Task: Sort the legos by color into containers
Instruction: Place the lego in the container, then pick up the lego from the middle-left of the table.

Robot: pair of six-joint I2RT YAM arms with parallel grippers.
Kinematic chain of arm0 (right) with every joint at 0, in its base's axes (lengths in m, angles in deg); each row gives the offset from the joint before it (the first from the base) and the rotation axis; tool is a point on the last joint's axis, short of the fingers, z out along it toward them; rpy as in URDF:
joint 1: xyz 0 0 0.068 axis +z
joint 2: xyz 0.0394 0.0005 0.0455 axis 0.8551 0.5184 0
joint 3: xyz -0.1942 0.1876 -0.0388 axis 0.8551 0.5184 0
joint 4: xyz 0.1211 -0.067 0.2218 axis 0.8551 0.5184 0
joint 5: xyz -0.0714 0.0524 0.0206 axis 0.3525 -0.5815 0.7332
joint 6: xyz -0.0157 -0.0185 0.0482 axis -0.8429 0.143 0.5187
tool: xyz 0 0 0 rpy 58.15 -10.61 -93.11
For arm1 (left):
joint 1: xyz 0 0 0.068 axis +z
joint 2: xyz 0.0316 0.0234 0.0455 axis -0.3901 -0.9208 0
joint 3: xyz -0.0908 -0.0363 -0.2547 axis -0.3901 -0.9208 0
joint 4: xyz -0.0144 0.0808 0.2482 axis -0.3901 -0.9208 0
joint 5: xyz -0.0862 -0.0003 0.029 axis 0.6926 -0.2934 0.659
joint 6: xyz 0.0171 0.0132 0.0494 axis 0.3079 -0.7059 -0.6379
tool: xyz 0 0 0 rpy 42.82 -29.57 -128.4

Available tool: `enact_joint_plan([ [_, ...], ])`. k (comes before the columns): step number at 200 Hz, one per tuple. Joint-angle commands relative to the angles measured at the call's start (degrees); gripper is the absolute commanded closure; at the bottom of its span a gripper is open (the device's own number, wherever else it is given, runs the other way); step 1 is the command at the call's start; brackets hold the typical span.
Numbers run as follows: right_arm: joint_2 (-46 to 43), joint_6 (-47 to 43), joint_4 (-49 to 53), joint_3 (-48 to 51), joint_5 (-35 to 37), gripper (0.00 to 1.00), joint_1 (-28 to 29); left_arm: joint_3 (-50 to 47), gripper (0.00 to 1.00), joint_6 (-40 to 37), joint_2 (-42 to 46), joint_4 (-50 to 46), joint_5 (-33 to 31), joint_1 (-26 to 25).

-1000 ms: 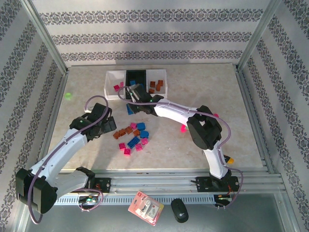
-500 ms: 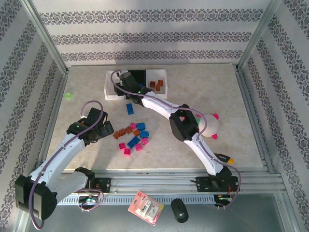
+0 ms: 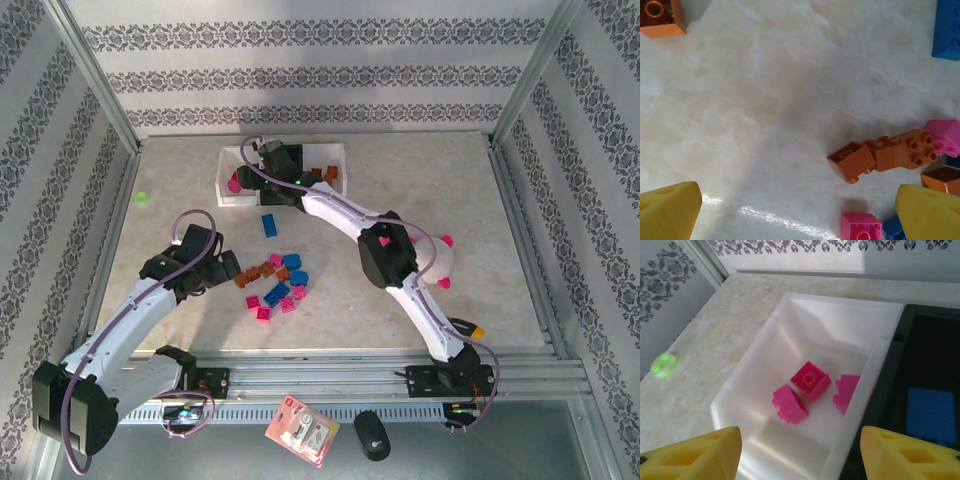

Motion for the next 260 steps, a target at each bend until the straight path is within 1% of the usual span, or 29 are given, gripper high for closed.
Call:
enact_joint_plan([
  [1, -11.96, -1.95, -7.15, 10.87, -1.89, 0.35, 0.15, 0.93, 0.01, -1.95, -1.4, 2.67, 1.15, 0.79],
  [33, -24.01, -3.33, -12.77, 30.0, -3.18, 0.33, 0.29, 2.92, 0.01, -1.45, -4.96, 1.89, -2.39, 1.0],
  [47, -28.72, -4.24, -13.73, 37.16, -3.32, 0.31, 0.48, 4.07, 0.01, -4.49, -6.62, 1.3, -4.85, 2.04],
  [59, -32.32, -5.25, -14.3, 42.66, -3.32, 0.3, 0.89, 5.08, 0.01, -6.98, -7.88, 0.56, -6.56, 4.5],
  [81, -37.12, -7.73, -13.74, 49.7, -4.44, 0.28, 1.67, 6.52, 0.01, -11.26, -10.18, 1.22, -4.31, 10.68],
  [110, -41.7, -10.31, -12.74, 56.76, -4.04, 0.26, 3.1, 8.73, 0.01, -14.05, -15.29, 2.27, -4.73, 16.25],
  [129, -43.55, -9.89, -12.69, 59.72, -4.36, 0.25, 3.66, 9.57, 0.01, -13.48, -19.04, 1.48, -4.36, 18.75],
  [152, -44.4, -8.88, -12.84, 61.36, -5.08, 0.25, 4.19, 8.64, 0.01, -14.18, -22.24, 4.5, -5.9, 21.0],
  [185, -44.07, -7.81, -14.01, 61.72, -5.71, 0.24, 4.84, 8.82, 0.01, -16.74, -26.32, 10.42, -4.34, 25.14],
  [212, -44.22, -7.71, -14.01, 61.36, -6.58, 0.24, 5.21, 11.12, 0.0, -18.48, -31.14, 11.81, -3.13, 27.62],
  [221, -44.44, -7.86, -13.91, 61.39, -6.77, 0.24, 5.23, 11.77, 0.03, -18.46, -32.78, 11.95, -2.44, 28.34],
  [240, -44.84, -8.08, -13.75, 61.86, -6.51, 0.24, 5.23, 12.67, 0.14, -17.63, -35.52, 13.17, -0.7, 30.04],
  [260, -45.41, -7.73, -13.75, 62.73, -6.03, 0.24, 5.3, 13.7, 0.2, -17.09, -37.85, 13.69, 0.46, 31.46],
])
